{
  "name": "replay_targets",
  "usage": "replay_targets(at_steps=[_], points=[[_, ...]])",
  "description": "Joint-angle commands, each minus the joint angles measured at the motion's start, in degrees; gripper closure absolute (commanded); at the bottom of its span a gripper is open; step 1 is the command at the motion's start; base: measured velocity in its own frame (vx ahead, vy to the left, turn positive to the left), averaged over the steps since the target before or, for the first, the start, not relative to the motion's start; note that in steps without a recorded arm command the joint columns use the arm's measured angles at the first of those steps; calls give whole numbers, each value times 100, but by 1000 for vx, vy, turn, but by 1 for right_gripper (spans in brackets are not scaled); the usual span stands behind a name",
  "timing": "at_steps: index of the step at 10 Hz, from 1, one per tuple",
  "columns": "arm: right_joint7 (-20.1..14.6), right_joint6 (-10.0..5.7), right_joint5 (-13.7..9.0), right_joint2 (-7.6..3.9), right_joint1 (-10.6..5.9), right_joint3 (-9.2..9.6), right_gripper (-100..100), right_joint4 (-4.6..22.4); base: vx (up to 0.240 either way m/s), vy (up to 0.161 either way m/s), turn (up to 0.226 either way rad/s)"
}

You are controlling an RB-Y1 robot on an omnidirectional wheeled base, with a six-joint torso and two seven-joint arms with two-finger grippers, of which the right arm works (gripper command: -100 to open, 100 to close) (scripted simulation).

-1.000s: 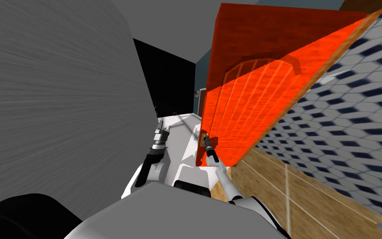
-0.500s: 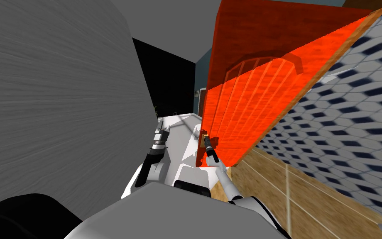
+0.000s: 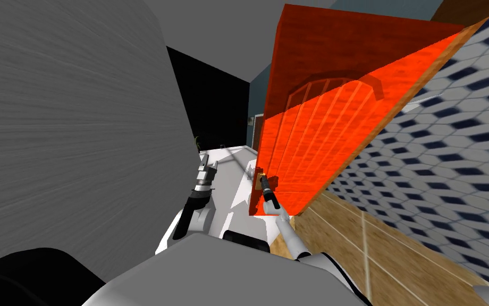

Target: Push the door open

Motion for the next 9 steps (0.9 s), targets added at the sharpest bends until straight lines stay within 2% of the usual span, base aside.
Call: replay_targets(at_steps=[1, 3, 4, 6, 8, 9], points=[[15, -73, -60, -158, -45, -59, 100, -20, 143, -51, -132], [96, -72, -151, -228, -42, -6, 100, -32, 190, -51, -213], [76, -43, -123, -213, -27, 33, -100, -60, -50, 0, -46], [83, -23, -123, -186, -28, 60, -100, -73, -245, 27, -8], [97, 14, -123, -78, -31, 112, -100, -97, -246, 2, -23], [105, 35, -123, 22, -32, 141, -100, -110, -237, 31, -28]])
